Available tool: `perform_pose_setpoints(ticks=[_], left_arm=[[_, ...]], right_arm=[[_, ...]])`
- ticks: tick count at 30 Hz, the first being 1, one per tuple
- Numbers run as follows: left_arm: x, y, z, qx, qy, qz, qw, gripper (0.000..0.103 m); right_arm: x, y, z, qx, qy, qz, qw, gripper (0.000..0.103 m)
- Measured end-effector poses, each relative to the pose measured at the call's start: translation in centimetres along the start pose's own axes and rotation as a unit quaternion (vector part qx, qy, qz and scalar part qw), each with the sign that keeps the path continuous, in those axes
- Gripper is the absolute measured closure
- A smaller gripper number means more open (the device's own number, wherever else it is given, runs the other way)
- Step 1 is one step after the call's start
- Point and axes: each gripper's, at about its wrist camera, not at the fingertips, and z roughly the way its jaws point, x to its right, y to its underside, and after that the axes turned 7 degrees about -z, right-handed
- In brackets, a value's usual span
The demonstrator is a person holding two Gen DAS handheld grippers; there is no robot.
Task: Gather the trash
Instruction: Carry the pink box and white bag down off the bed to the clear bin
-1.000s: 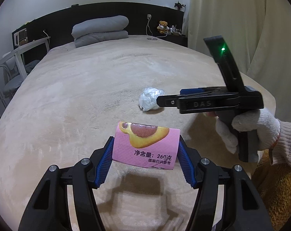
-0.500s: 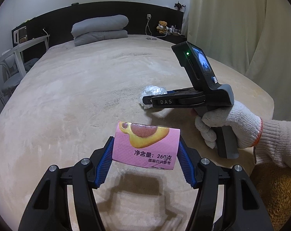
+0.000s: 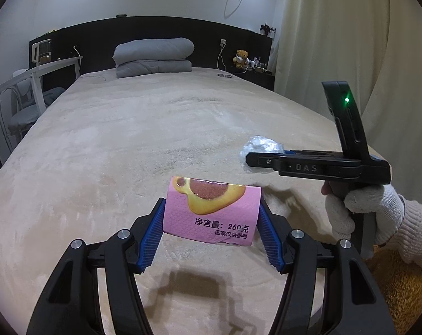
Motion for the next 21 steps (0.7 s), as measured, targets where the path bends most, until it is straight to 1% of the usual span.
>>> perform_pose_setpoints(ticks=[5,9,12,21], left_arm=[[0.6,0.6,-1.2,0.015,0.001,-0.024,0.9996,0.042],[1.9,1.3,-1.8,0.017,-0.001,-0.017,0.9997,0.042],[2.6,1.8,-2.3,0.019,-0.002,-0.014,0.9997,0.042],[4.0,3.8,-3.5,0.016,0.003,-0.028,0.9995,0.042]], right_arm=[[0.1,1.8,-3.4,0.013,0.000,0.013,1.000,0.057],[-0.4,3.4,-5.7,0.018,0.007,0.004,1.000,0.057],[-0.3,4.9,-7.3,0.018,0.004,0.012,1.000,0.057],[-2.0,9.0,-11.5,0.023,-0.002,0.010,1.000,0.057]])
